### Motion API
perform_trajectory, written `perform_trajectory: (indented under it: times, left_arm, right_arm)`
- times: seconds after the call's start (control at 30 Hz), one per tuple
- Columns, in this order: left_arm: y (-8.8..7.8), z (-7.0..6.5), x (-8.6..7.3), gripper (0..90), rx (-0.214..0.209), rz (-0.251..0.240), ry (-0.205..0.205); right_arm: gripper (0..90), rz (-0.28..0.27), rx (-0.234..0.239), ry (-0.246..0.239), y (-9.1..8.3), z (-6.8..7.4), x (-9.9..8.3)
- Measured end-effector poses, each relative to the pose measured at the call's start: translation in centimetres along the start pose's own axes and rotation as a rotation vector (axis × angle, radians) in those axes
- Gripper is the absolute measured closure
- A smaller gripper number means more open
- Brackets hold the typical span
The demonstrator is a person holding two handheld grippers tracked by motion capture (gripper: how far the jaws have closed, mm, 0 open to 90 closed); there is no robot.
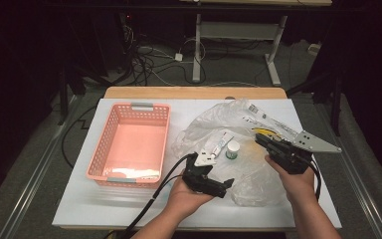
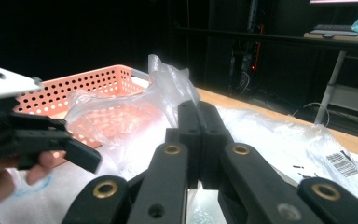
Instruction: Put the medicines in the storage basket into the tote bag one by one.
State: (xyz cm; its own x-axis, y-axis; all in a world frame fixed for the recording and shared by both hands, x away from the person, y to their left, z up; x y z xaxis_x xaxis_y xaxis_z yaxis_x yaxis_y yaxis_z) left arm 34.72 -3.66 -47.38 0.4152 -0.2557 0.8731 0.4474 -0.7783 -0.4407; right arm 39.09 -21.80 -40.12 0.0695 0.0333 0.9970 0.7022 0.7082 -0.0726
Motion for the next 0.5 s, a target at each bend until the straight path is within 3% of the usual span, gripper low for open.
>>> perform_trajectory:
  times: [0.17,0.5]
  left_arm:
    - [-1.9,0.0,-0.1,0.0,-0.015,-0.027,-0.007]
    - [-6.4,0.9,-1.0,0.0,0.027,-0.035,0.002]
  right_arm:
    - [90.0,0.007,-0.001,-0.002,0.1,0.0,-0.2]
    - [90.0,0.008,-0.004,-0.005,0.1,0.0,-0.2]
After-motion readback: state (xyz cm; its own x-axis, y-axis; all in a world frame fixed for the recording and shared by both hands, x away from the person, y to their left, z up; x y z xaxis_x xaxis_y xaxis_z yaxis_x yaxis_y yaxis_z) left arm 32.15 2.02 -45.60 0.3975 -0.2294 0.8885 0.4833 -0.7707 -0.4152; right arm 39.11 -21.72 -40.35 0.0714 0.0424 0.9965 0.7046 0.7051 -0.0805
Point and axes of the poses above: each handheld gripper's, and its own axes: y roughly forward along the jaws, x roughly out of its top, z roughly to its left, the point moved 7 cm from there along y, roughly forward along the jaws, and after that the axes turned 8 degrees about -z, right-handed, at the moved point
